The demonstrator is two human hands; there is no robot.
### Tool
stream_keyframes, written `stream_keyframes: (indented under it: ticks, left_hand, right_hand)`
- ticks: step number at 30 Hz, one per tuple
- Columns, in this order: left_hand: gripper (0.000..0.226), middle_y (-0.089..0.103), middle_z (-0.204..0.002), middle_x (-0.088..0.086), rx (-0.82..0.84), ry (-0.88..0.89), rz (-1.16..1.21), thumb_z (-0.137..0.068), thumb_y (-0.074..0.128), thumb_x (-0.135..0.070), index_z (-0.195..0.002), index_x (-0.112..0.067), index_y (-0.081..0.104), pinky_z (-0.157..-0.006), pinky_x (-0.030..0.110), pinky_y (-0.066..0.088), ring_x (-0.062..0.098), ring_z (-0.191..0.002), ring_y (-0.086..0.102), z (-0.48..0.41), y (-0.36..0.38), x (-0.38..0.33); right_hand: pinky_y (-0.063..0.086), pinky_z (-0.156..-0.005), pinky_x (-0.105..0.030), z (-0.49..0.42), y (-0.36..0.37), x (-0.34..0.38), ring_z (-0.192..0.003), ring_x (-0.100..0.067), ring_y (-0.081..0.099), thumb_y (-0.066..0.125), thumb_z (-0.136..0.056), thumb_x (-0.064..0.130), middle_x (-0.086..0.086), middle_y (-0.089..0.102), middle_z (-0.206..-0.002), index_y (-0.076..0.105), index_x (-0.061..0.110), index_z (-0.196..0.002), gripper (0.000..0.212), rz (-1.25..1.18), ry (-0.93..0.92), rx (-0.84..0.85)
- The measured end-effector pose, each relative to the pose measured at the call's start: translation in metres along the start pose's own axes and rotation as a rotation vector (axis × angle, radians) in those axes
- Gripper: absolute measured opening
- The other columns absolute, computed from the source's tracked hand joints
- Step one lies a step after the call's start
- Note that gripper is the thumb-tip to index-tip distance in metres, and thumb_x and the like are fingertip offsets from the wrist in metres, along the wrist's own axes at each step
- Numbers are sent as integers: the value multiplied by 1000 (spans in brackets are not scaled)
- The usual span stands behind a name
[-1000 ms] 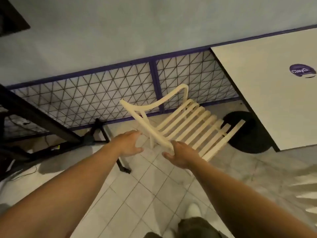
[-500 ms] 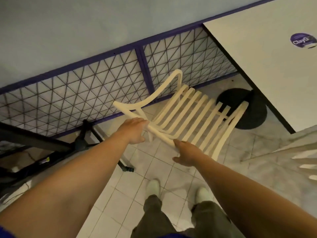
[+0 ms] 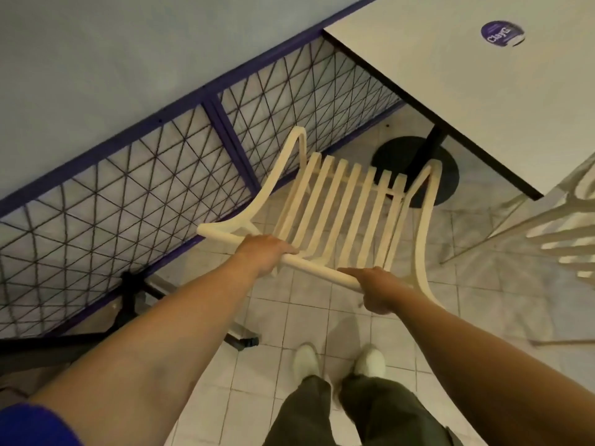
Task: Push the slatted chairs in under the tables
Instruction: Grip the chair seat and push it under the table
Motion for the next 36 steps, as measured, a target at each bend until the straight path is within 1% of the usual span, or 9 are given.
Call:
stream_keyframes:
  ticks: [6,11,14,18,26,28,30,34,36]
  left_hand:
    - [65,54,-121,6,59,-5,-78,-97,45,0,-145,-44,44,-84,43,41,32,-107,55,-7,2,-7]
    - [67,55,-113,3,48,-1,-104,-96,43,3,-143,-45,45,-84,42,37,32,-105,54,-8,4,-7]
    - [68,48,-101,-2,17,5,-109,-95,43,3,-141,-46,48,-79,39,31,31,-102,52,-11,1,-5]
    - [69,48,-102,-3,12,20,-104,-94,45,3,-141,-48,47,-77,39,31,30,-102,52,-12,2,2]
    - [72,47,-98,-3,16,81,-139,-90,46,4,-134,-53,51,-76,42,33,37,-97,52,-28,-1,35]
    - [73,48,-97,-4,16,130,-160,-88,47,6,-132,-52,54,-74,42,35,32,-89,52,-31,-4,37]
    - [71,52,-99,-4,11,174,-187,-87,48,5,-129,-52,55,-78,43,36,28,-86,51,-34,-5,38]
    - [72,59,-109,1,20,209,-230,-89,48,5,-131,-54,52,-84,46,39,35,-98,54,-37,-6,43]
    - [74,58,-108,1,9,221,-258,-89,48,6,-133,-53,51,-89,49,39,33,-97,55,-37,-8,45]
  right_hand:
    - [51,-81,-39,1,0,4,-89,-20,56,63,-82,6,3,56,-106,30,49,-144,81,17,-34,4]
    - [47,-75,-36,2,0,4,-83,-19,53,61,-81,4,6,49,-96,35,48,-141,79,15,-41,-19]
    - [47,-74,-36,0,1,6,-83,-21,54,59,-80,4,4,50,-97,36,47,-141,78,17,-45,-14]
    - [49,-76,-38,-2,3,11,-86,-23,55,60,-80,5,1,56,-104,37,46,-140,76,-5,-39,-23]
    - [46,-74,-34,-7,8,36,-83,-18,53,64,-81,5,4,55,-102,37,47,-141,78,-108,29,-99]
    - [45,-72,-34,-7,11,40,-82,-17,53,63,-81,5,5,53,-99,37,47,-141,78,-137,53,-108]
    - [44,-71,-33,-5,14,45,-81,-17,52,62,-82,4,5,53,-98,39,46,-139,75,-163,71,-116]
    - [47,-75,-35,-3,21,54,-84,-18,53,62,-82,4,2,56,-102,39,45,-137,72,-187,89,-135]
    - [47,-76,-36,-3,22,57,-85,-19,54,62,-82,4,3,54,-100,40,44,-137,71,-201,99,-142]
Point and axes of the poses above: each hand's wrist, its own z-axis away from the middle knuckle, its own y-axis out of the palm, x = y × z, the point moved 10 cm from there along -z, towards the middle knuckle
